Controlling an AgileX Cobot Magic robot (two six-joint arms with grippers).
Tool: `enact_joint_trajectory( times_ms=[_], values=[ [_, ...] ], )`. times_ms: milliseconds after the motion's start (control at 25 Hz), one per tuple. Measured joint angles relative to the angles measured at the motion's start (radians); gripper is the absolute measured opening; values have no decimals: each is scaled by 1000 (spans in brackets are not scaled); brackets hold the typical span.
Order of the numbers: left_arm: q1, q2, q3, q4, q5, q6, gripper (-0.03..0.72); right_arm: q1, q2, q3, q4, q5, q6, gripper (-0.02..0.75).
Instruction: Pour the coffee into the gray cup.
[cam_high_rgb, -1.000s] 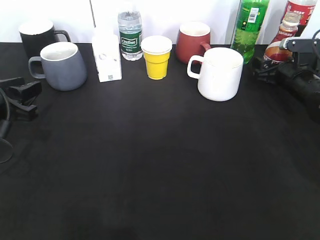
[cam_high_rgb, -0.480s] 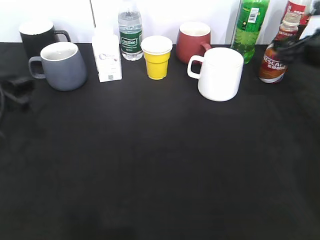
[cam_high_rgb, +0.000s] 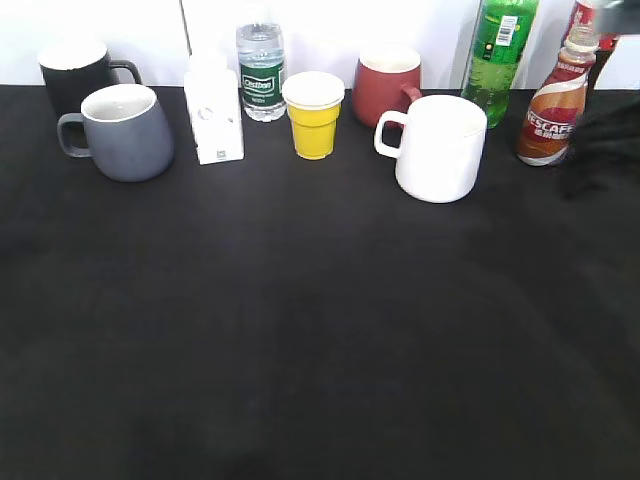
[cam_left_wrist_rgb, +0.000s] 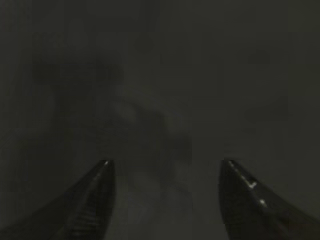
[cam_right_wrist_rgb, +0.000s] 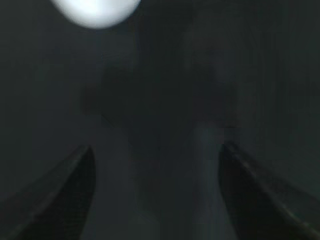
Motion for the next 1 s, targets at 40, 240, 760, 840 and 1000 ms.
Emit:
enact_joint_trajectory(
  times_ms=[40, 240, 760, 840, 1000],
  values=[
    [-1, -50, -22, -1, 85, 0, 498, 1, -42, -4, 24, 76, -18, 589],
    [-1, -447, -35, -2, 333, 0, 498, 1, -449, -5, 42, 313, -54, 589],
    [-1, -814, 237, -1, 188, 0, 498, 2, -1235, 504, 42, 232, -123, 589],
    [-1, -814, 237, -1, 188, 0, 498, 2, -1235, 504, 42, 232, -121, 589],
    [-1, -814, 237, -3, 188, 0, 498, 2, -1235, 504, 42, 232, -121, 589]
  ],
)
